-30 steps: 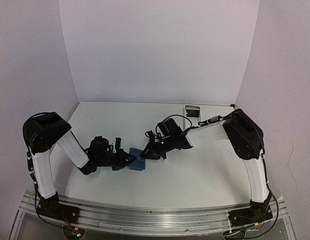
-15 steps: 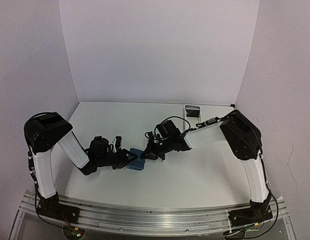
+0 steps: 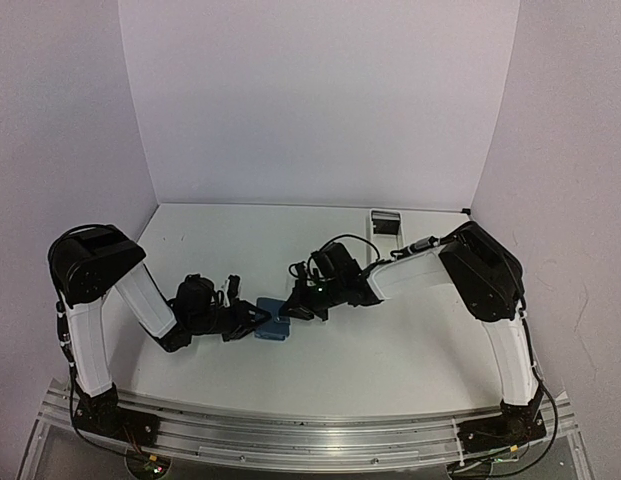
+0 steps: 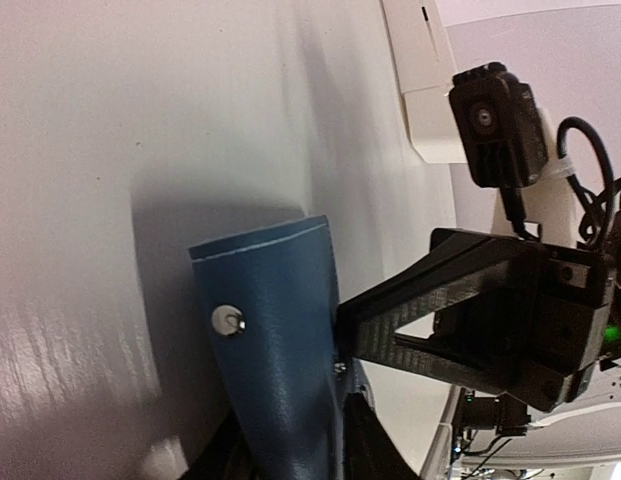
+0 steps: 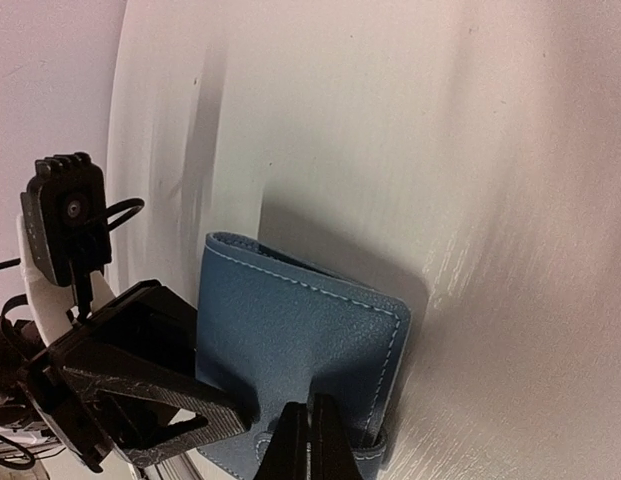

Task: Put the credit cards into the card holder

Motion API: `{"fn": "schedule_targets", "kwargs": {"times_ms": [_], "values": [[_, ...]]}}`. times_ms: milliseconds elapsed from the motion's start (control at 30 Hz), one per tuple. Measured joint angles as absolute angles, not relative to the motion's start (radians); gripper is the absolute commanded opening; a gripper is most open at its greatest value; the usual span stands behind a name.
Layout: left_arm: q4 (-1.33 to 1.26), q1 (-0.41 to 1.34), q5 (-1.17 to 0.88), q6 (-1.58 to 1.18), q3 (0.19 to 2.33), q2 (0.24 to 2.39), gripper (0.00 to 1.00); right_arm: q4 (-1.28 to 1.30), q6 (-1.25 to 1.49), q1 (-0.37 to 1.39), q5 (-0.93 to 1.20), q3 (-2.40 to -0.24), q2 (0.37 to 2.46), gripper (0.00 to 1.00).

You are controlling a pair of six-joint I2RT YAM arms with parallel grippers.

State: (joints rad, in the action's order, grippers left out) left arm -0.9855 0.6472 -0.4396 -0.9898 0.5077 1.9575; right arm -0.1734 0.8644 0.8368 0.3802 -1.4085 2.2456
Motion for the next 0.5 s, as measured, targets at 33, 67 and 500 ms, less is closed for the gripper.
{"fn": "schedule_targets", "kwargs": {"times_ms": [33,67,500], "values": [[-0.975,0.647,-0.433,-0.994,0.51,1.958,0.02,-0.171,0.856,0.837,0.379,-1.412,2.246,0.07],[-0.967,0.646,-0.432,-0.994,0.513,1.959,0.0,-0.171,0.844,0.837,0.376,-1.416,2.245,0.08],[-1.043,0.639,-0.44,-0.986,0.486,1.956,0.0,-0.133,0.673,0.798,0.378,-1.313,2.02,0.6]]}}
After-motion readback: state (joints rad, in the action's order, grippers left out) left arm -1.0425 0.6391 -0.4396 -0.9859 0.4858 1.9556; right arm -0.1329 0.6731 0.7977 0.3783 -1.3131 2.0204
